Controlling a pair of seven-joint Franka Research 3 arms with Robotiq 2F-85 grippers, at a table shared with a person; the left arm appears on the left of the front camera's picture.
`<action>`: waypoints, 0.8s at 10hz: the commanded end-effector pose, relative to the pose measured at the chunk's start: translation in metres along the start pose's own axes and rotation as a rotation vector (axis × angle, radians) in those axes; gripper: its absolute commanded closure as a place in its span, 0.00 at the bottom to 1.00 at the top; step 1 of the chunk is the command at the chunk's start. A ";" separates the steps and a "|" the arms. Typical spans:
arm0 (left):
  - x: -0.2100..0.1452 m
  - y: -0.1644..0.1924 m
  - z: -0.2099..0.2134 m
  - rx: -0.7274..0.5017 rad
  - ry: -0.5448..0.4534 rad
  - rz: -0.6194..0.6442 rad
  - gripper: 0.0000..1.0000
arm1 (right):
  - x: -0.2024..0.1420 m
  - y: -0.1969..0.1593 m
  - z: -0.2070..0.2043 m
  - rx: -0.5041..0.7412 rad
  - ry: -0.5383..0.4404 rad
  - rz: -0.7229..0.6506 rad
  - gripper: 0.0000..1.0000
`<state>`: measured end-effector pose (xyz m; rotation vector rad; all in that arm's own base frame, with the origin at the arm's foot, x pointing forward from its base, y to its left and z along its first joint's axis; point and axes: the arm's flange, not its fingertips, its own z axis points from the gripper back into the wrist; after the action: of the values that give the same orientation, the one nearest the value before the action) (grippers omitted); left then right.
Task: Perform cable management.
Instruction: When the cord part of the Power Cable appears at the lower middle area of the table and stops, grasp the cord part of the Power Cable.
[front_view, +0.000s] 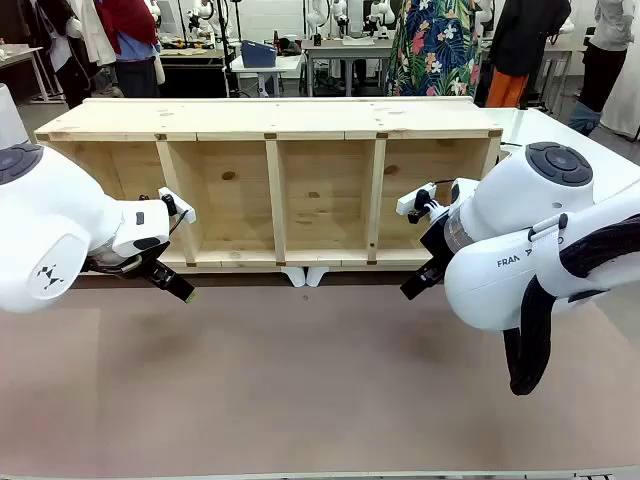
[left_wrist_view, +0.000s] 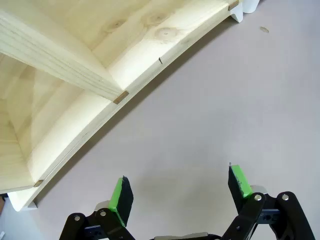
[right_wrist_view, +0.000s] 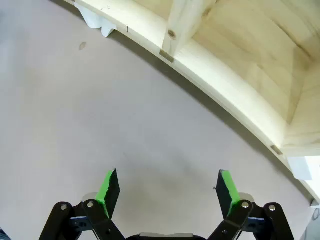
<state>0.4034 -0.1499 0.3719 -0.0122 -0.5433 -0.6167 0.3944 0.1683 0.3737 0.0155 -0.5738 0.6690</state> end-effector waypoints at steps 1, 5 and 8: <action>0.000 0.000 0.000 0.000 0.000 0.000 0.00 | 0.000 0.000 0.000 0.000 0.000 0.000 0.00; 0.000 0.000 0.000 0.000 0.000 0.000 0.00 | 0.000 0.000 0.000 0.000 0.000 0.000 0.00; 0.000 0.000 0.000 0.000 0.000 0.000 0.00 | 0.000 0.000 0.000 0.000 0.000 0.000 0.00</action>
<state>0.4032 -0.1507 0.3719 -0.0106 -0.5434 -0.6188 0.3943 0.1685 0.3738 0.0142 -0.5740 0.6715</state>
